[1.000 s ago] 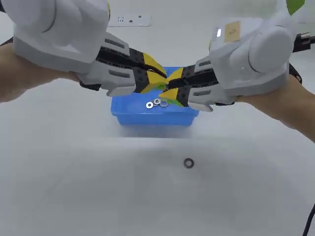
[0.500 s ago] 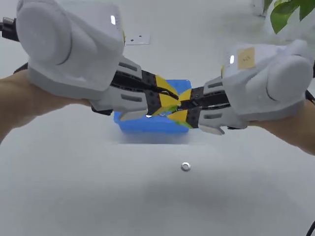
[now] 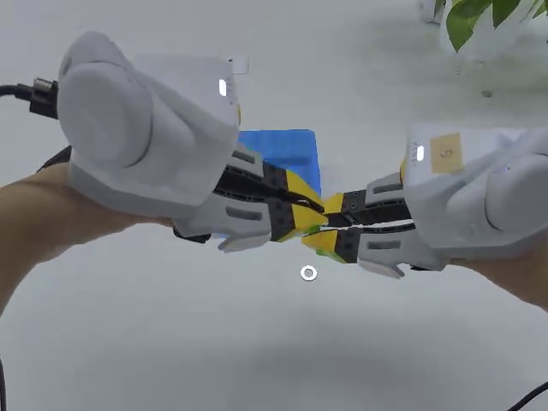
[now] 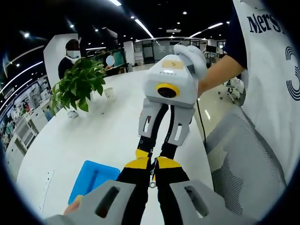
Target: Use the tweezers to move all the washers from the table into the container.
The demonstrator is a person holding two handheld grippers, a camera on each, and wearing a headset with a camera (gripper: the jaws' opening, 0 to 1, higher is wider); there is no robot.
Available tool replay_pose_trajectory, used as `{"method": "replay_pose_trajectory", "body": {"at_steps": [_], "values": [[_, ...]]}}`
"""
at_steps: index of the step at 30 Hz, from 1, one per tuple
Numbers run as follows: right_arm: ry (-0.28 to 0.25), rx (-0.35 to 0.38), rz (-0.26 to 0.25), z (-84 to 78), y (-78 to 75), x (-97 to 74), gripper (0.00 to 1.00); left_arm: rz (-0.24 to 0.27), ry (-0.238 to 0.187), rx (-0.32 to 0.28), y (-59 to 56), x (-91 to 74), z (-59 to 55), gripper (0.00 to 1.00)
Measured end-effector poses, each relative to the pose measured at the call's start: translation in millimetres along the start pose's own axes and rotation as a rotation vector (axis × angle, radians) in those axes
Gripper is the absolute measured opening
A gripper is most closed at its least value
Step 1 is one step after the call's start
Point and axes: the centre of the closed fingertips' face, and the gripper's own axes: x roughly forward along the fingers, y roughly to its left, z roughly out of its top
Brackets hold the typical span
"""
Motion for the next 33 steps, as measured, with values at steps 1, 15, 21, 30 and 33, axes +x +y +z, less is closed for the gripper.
{"method": "replay_pose_trajectory", "body": {"at_steps": [1,15,21,30,33], "values": [[0.000,0.001,0.001,-0.8,1.3,0.4,0.11,0.001,0.001,-0.003,-1.0,0.1,-0.9,0.07],[-0.003,0.046,0.034,-15.6,16.0,13.2,0.11,0.009,0.027,-0.062,-12.5,5.4,-21.9,0.07],[0.024,0.066,0.054,-29.4,17.5,21.9,0.11,-0.005,0.041,-0.095,-12.2,15.2,-35.5,0.07],[0.033,0.084,0.069,-36.5,11.5,30.9,0.12,-0.010,0.055,-0.112,-4.5,20.8,-44.9,0.07],[0.039,0.089,0.076,-40.1,12.2,33.1,0.12,-0.016,0.059,-0.117,-4.1,23.4,-48.7,0.07]]}}
